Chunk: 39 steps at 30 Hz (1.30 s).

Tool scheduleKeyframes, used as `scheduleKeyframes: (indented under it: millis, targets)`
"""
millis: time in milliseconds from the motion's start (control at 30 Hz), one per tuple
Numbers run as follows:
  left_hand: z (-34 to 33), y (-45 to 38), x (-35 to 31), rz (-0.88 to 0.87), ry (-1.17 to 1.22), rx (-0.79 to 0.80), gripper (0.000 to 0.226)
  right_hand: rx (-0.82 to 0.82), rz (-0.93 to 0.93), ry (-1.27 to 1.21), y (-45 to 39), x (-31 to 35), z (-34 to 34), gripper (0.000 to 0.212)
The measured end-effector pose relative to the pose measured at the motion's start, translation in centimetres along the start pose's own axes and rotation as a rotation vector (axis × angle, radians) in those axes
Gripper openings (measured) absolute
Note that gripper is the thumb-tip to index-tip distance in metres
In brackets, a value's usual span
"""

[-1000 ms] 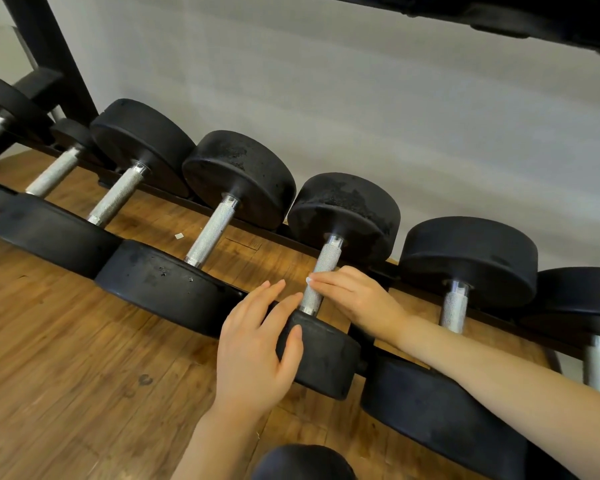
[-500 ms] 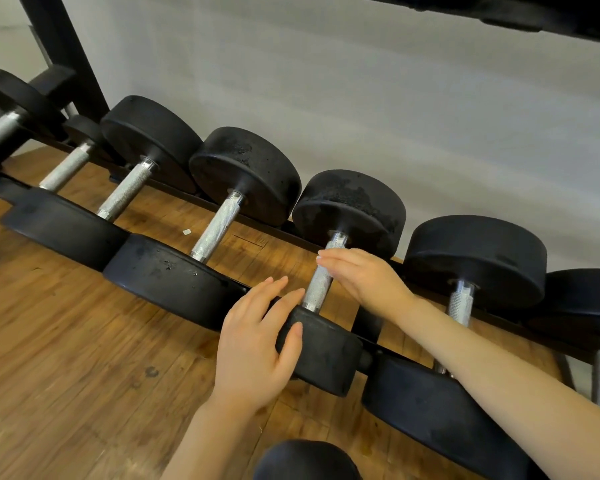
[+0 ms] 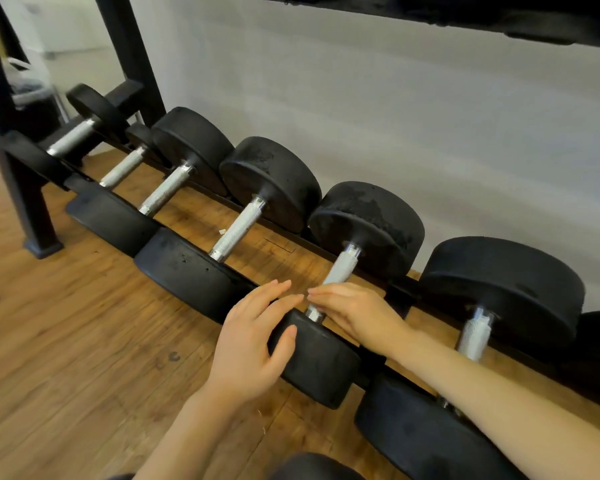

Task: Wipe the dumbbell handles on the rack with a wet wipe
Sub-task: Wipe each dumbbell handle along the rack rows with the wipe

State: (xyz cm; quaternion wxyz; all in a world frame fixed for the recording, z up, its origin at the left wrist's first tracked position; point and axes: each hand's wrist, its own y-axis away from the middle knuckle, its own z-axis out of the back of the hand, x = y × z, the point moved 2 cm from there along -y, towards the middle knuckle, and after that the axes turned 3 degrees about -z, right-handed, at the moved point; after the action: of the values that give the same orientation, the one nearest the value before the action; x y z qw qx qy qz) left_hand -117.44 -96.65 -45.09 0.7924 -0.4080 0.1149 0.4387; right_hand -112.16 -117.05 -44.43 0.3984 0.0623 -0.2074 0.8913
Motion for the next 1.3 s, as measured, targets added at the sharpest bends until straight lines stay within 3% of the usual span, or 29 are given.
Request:
scheduleKeyframes:
  millis: [167, 367, 767, 933, 1033, 1200, 1300]
  targets:
    - [0.2, 0.1, -0.4, 0.019, -0.059, 0.010, 0.043, -0.060, -0.041, 0.004, -0.6, -2.2, 0.3, 0.029]
    - [0.6, 0.2, -1.1, 0.055, -0.140, 0.038, 0.046, 0.023, 0.135, -0.015, 0.4, 0.2, -0.5, 0.040]
    - [0.8, 0.3, -1.6, 0.141, -0.239, 0.057, 0.050, 0.020, 0.128, -0.039, 0.5, -1.4, -0.8, 0.044]
    - [0.4, 0.9, -2.4, 0.258, -0.228, -0.039, 0.050, 0.112, 0.164, -0.124, 0.9, -0.7, -1.0, 0.045]
    - [-0.1, 1.5, -3.2, 0.310, -0.239, -0.080, 0.051, 0.040, 0.132, -0.105, 0.4, -1.2, -0.6, 0.042]
    - [-0.9, 1.9, -3.8, 0.329, -0.243, -0.076, 0.054, 0.101, 0.162, -0.173, 0.5, -0.9, -0.7, 0.041]
    - [-0.9, 1.8, -3.8, 0.325, -0.215, -0.108, 0.053, 0.089, 0.211, -0.088, 0.2, -1.2, -0.2, 0.039]
